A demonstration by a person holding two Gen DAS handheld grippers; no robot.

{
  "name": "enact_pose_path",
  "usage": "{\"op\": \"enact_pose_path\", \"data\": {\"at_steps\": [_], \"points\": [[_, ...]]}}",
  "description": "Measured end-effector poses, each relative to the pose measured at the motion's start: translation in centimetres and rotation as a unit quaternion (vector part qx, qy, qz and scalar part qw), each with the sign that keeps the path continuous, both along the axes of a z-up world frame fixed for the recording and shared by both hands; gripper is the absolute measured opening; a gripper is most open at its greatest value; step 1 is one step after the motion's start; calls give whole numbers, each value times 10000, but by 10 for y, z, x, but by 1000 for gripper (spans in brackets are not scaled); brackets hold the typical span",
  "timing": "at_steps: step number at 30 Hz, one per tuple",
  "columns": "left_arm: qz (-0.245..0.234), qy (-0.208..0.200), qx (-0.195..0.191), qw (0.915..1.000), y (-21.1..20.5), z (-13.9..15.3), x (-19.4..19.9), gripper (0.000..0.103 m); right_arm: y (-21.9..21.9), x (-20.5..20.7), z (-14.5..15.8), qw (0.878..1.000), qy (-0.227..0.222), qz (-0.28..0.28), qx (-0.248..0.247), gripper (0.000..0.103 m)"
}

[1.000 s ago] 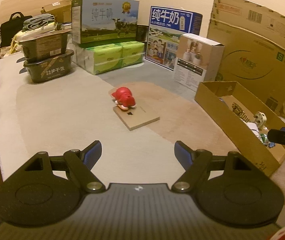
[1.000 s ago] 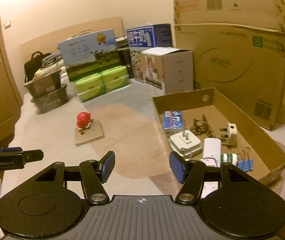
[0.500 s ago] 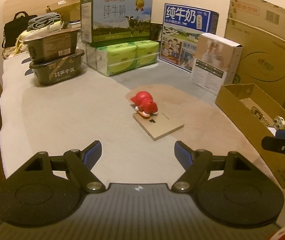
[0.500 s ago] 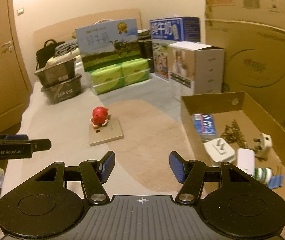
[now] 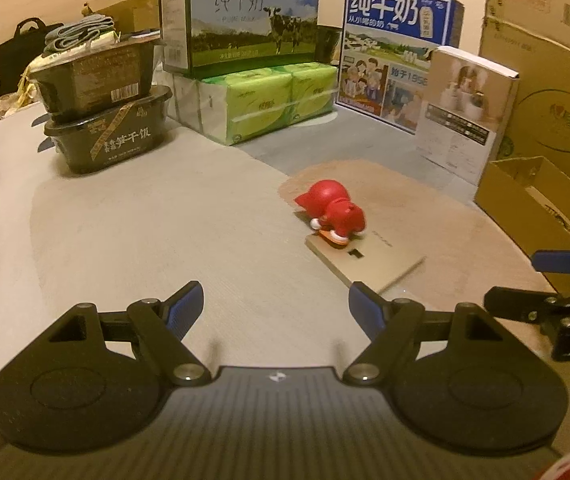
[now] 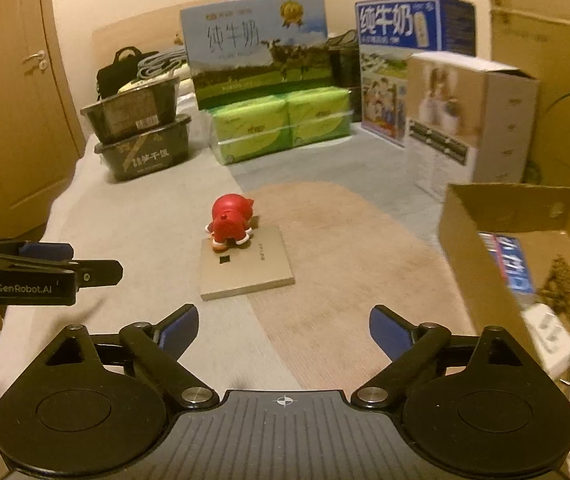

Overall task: Organize rigid objects
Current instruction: 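Withdraw both grippers from the box toward the red figurine on the router, then grasp the gold router with the right gripper and lift it from under the figurine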

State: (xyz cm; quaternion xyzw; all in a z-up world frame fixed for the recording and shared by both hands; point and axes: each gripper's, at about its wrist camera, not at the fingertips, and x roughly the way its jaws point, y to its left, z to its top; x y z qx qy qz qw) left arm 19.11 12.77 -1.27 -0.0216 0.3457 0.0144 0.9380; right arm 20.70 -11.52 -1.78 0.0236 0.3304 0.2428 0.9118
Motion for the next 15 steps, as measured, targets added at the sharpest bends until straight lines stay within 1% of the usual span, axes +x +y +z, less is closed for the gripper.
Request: {"op": "enact_pose_path", "data": {"at_steps": [8, 15], "points": [[-77, 28, -4, 10000, 15, -17, 33, 77, 34, 41, -25, 9997, 43, 229, -72, 95], [-14, 49, -64, 10000, 31, -30, 53, 77, 63, 69, -42, 9982, -26, 517, -316, 102]]}}
